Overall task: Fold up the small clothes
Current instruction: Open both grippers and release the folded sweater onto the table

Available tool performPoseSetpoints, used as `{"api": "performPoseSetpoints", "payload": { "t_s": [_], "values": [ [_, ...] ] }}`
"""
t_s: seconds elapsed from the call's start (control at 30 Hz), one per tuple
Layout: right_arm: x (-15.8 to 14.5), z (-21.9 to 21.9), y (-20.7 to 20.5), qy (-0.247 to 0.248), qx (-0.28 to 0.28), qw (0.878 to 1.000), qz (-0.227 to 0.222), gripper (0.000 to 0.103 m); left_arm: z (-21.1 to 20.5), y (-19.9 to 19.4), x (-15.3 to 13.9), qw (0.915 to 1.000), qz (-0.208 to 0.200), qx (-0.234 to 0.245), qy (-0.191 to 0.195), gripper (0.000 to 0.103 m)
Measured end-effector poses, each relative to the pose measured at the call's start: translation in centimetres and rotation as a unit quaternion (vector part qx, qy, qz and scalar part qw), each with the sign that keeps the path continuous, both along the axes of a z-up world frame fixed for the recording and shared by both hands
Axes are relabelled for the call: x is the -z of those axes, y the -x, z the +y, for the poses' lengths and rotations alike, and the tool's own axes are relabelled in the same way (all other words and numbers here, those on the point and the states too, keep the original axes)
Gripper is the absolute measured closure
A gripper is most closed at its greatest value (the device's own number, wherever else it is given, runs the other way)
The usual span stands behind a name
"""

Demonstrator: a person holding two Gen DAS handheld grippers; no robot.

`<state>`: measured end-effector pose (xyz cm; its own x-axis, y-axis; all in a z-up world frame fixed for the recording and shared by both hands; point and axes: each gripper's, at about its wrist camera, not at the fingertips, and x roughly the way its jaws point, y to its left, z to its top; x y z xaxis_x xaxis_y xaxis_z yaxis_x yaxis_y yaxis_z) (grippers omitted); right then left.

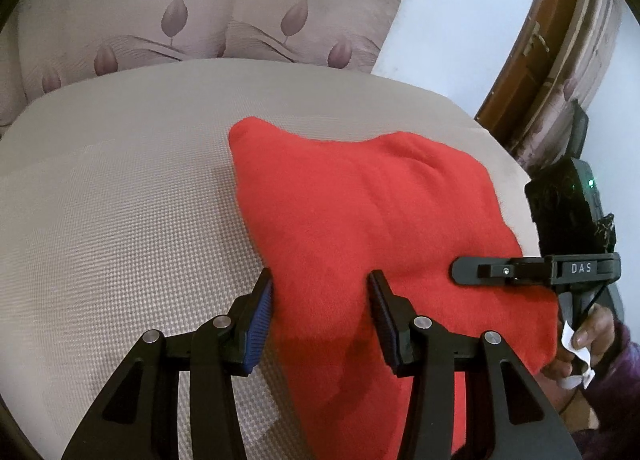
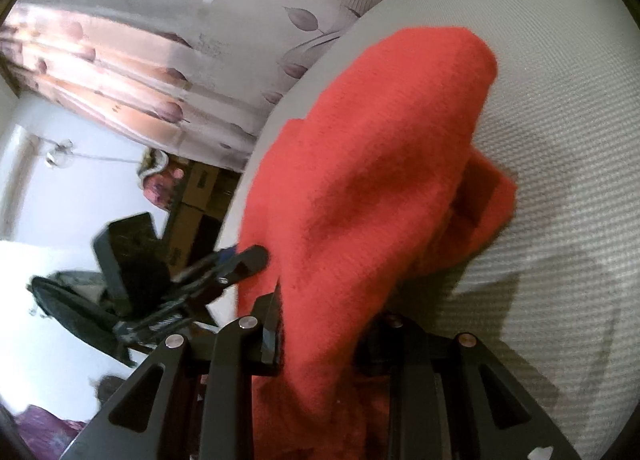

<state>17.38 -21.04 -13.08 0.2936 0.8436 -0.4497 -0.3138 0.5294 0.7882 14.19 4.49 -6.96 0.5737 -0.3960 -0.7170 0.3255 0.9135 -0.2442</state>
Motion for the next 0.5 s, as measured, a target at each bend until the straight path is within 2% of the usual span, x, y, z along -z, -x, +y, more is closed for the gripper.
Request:
{"api": "performPoseSetpoints", "payload": {
  "t_s": [0.17, 0.3, 0.43, 0.5],
  "values": [
    [-0.3, 0.8, 0.4, 0.078, -0.001, 0.996, -0.042, 0.068, -0.7, 0.9, 0.4, 0.9993, -0.025, -0.016, -0.023, 0.055],
    [-1.3, 0.6, 1.5, 0.112, 0.016, 0.991, -0.073, 0.059, -1.6, 1.8, 0.2, 0.9959, -0.059, -0.037, -0.057, 0.052],
    [-3.8, 0.2, 4.5, 0.175, 0.057, 0.973, -0.142, 0.058, -2.4, 2.8, -0.1, 0.9905, -0.09, -0.057, -0.087, 0.052],
    [-4.6, 0.0, 5.8, 0.189, 0.071, 0.966, -0.164, 0.054, -2.7, 3.2, -0.2, 0.9882, -0.1, -0.065, -0.096, 0.051]
  ]
}}
